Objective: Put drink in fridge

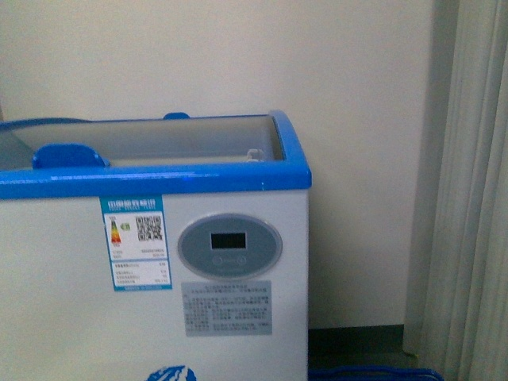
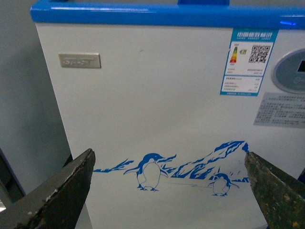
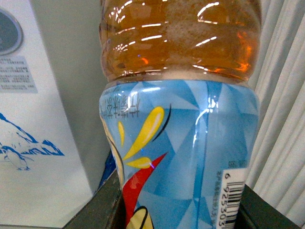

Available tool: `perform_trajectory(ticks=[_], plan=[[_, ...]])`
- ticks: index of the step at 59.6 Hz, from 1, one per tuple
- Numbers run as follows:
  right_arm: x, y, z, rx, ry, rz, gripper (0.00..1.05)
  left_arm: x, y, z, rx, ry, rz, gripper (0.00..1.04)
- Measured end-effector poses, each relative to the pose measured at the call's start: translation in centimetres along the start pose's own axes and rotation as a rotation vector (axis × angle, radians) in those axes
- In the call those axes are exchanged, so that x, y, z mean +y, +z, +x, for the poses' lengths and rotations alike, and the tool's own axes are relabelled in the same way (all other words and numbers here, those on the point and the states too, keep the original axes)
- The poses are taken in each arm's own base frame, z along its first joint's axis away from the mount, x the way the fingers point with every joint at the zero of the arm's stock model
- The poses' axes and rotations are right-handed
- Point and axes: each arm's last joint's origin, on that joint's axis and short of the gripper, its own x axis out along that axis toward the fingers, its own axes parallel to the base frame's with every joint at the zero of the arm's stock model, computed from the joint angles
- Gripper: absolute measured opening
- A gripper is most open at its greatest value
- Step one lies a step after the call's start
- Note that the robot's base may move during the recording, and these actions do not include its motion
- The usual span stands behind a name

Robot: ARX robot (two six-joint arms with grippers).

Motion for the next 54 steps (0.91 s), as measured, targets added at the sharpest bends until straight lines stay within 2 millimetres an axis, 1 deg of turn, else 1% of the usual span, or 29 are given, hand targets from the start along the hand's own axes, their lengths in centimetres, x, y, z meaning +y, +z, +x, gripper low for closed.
perform_trajectory(ticks=[44,47,49,54], plan=[[0.00,0.00,0.00,0.000,0.000,0.000,0.38,0.00,0.00,0.00,0.000,0.000,0.000,0.97],[0.00,0.00,0.00,0.000,0.000,0.000,0.38,0.02,0.10,0.06,-0.009,0.071,-0.019,0.97],[0.00,0.00,0.00,0.000,0.000,0.000,0.38,-0.08,0.17,0.16,-0.015,0.150,-0.039,0.97],[0.00,0.00,0.00,0.000,0.000,0.000,0.38,-0.33,-0.22,0.37,0.028,0.273,-0.052,0.97]])
